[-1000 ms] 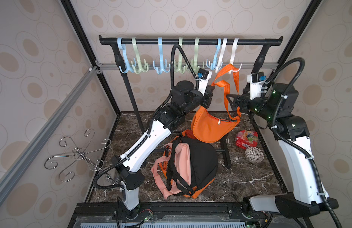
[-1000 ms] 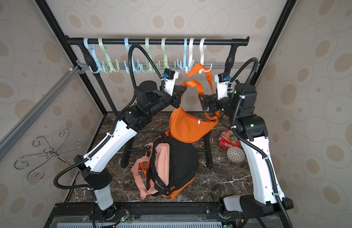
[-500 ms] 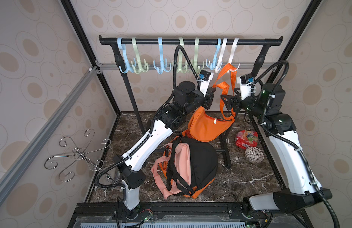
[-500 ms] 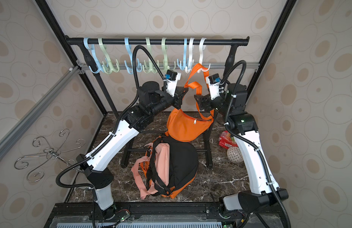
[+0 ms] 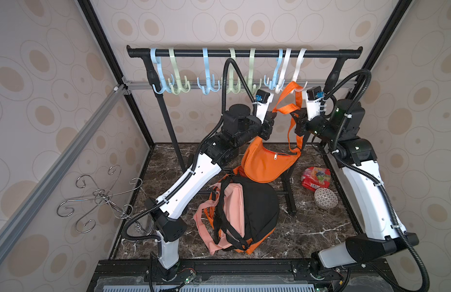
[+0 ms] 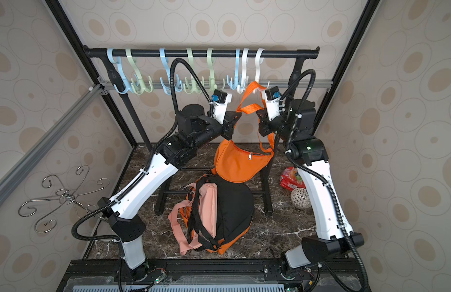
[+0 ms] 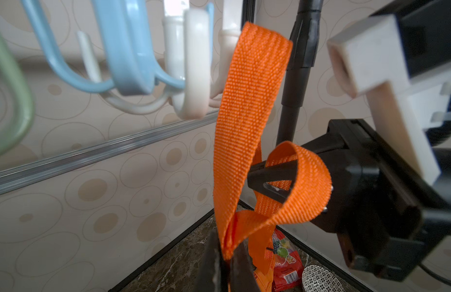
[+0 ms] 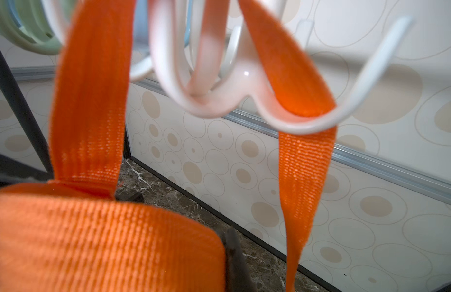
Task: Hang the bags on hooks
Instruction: Hang the bag on the hook.
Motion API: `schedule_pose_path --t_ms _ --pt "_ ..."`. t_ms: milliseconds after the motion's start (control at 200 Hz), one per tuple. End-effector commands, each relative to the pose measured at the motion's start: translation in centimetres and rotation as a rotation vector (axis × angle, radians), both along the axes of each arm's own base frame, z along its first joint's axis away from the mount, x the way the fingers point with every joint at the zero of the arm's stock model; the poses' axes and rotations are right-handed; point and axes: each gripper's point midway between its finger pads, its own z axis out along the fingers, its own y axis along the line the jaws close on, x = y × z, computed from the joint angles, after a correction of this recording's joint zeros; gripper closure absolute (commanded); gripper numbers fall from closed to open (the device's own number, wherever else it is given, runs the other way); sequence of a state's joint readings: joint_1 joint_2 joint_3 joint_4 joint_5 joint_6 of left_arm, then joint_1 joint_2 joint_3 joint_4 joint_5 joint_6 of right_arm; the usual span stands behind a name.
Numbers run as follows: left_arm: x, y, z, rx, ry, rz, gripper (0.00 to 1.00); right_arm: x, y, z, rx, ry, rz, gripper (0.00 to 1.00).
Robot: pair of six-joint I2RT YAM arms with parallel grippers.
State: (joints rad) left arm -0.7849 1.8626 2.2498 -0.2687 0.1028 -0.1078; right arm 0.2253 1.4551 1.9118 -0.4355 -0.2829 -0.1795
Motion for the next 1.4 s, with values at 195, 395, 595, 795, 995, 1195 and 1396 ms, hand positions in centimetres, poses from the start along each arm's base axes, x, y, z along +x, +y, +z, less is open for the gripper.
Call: schedule_pose_path --t_ms 195,395,595,795,995,1195,1396 --pt "-0.2 1.6 2.4 -0.035 -0.055 0.036 1.0 -3.7 -1.1 7.5 0.043 -0.151 -0.035 1.0" --pt "0.0 1.6 3.1 -0.069 -0.057 0.032 1.0 -3.5 -0.4 10.9 0.048 -0.199 -0.03 1.0" --pt "0.7 1.4 3.7 -0.074 -0.035 0.029 1.0 -1.4 -0.7 11.7 0.04 -0.218 -0.091 1.0" --pt "2.0 1.2 3.0 -0.068 0.004 0.031 1.0 0.5 -1.2 11.7 0.034 -0.231 -0.148 1.0" --pt "3.0 1.9 3.0 -0.118 0.047 0.006 1.0 2.0 -1.3 11.7 0.039 -0.24 -0.179 1.0" --pt "2.9 2.1 3.7 -0.172 0.066 -0.08 1.0 1.5 0.0 12.6 0.06 -0.272 -0.151 1.0" --pt "2.4 2.3 4.8 -0.214 0.064 -0.128 1.0 0.2 0.2 14.6 0.094 -0.339 -0.148 1.0"
